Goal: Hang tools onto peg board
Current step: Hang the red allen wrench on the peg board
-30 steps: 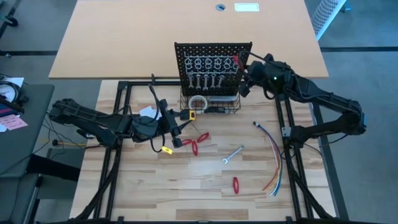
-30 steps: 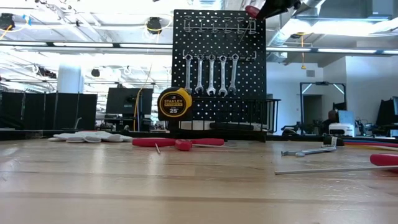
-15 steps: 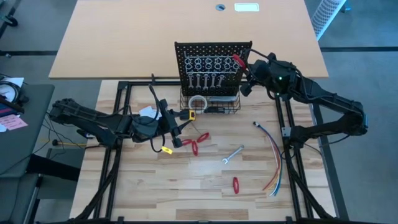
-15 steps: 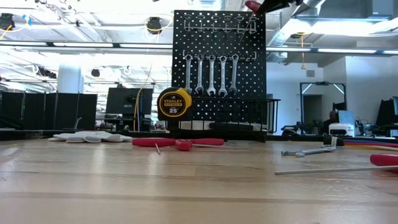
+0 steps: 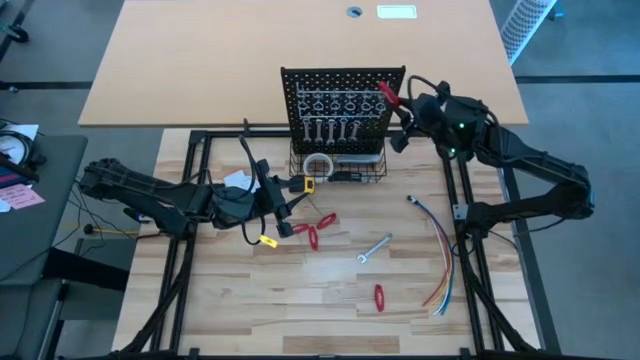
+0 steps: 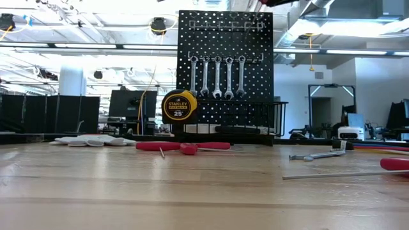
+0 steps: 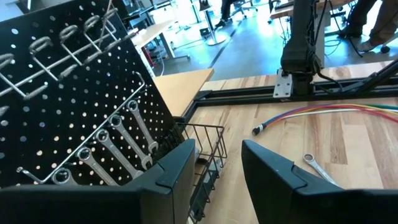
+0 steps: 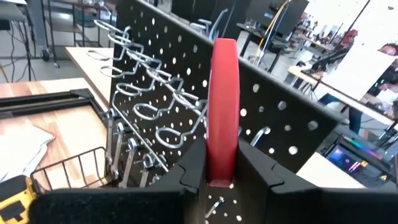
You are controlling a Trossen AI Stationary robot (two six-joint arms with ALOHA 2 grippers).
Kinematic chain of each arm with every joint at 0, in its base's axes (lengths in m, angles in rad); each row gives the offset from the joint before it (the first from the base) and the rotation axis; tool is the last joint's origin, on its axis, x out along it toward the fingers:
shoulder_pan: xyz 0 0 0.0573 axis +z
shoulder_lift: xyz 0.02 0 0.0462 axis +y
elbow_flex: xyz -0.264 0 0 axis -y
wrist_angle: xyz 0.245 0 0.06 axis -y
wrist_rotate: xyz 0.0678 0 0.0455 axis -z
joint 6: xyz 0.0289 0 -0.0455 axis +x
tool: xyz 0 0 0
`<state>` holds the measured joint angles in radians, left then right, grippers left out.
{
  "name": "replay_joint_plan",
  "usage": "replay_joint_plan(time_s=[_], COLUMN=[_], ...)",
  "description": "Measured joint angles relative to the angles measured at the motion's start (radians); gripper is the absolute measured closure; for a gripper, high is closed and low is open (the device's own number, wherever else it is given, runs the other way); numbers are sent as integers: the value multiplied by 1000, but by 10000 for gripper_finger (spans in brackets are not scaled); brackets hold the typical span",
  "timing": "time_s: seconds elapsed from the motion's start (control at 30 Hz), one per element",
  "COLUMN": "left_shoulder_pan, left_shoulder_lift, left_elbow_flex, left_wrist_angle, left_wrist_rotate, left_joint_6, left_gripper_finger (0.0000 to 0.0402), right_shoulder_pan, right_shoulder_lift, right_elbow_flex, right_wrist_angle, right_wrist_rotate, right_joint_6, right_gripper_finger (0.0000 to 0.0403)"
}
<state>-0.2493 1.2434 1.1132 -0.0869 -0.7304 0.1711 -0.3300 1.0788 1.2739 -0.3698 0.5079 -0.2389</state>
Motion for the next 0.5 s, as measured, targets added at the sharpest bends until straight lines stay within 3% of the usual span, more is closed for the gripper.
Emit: replay_joint_plan(time_s=[0.5], left_shoulder_pan=[0], left_shoulder_lift=[0], left_elbow_flex=[0], left_wrist_angle=[-1], left_wrist_rotate=[0], left_joint_6=[-2], left_gripper_finger=[272], right_shoulder_pan=[52], right_shoulder_lift=[-28], right_elbow_flex=[0], right_wrist_angle=[7], right_wrist_rotate=[3], right_joint_6=[-48], right_gripper_finger=[336])
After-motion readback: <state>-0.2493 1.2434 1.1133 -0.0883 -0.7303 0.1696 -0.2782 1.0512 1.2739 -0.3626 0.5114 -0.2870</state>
